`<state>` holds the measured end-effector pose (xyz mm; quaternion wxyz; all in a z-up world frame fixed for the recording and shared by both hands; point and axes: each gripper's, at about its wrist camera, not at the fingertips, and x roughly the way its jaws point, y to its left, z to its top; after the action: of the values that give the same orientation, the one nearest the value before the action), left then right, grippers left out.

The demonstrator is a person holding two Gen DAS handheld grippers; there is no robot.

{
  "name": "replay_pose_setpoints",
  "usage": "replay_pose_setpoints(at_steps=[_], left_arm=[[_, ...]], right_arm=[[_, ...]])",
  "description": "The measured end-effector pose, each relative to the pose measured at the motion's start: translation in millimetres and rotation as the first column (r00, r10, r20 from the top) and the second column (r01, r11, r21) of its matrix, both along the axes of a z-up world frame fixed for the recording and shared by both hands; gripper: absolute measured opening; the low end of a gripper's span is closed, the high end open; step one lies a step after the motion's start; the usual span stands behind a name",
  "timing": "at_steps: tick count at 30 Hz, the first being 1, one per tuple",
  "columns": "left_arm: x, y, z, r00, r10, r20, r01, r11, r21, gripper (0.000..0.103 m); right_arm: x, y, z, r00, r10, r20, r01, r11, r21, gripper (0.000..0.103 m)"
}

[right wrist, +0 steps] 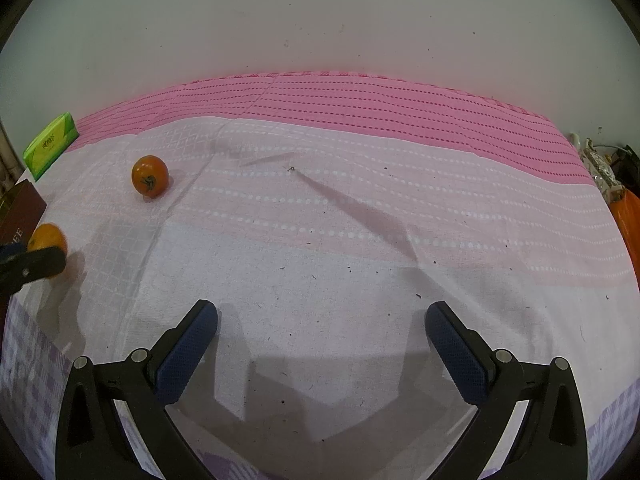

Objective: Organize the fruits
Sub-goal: 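Carry the mandarin into the tin tray and open the left gripper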

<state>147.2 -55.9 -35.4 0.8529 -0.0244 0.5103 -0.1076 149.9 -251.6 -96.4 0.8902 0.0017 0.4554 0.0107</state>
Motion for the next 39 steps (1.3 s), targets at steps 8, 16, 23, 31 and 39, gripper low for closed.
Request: replay_pose_setpoints(at_steps=[8,16,23,31,39], left_arm=[[-22.1,5.1,14.7,0.998,-0.006,0.06,0.002,0.998,0.067,0.037],[-38.2,19.3,23.6,0.999,0.011,0.043,-0.013,0.999,0.042,0.037],[-55.5,35.9,40.0,0.998,0.035,0.045,-0.036,0.999,0.007,0.037],[-63.2,60.9,57.3,0.995,0.094,0.043,-0.093,0.996,-0.014,0.037],[-66.8,95.8,65.5,0.987,0.159,0.039,-0.159,0.987,-0.004,0.037]], right_arm=[[0.3,-0.1,0.0,1.0,-0.001,0.0,0.001,1.0,0.0,0.103],[0.4,-0.1,0.1,1.0,-0.003,0.0,0.003,1.0,0.0,0.103],[0.6,-0.2,0.5,1.0,-0.003,0.0,0.003,1.0,0.001,0.103],[1.1,-0.3,1.1,1.0,-0.005,-0.001,0.005,1.0,0.001,0.103],[1.2,-0.5,1.3,1.0,-0.006,-0.001,0.006,1.0,0.001,0.103]])
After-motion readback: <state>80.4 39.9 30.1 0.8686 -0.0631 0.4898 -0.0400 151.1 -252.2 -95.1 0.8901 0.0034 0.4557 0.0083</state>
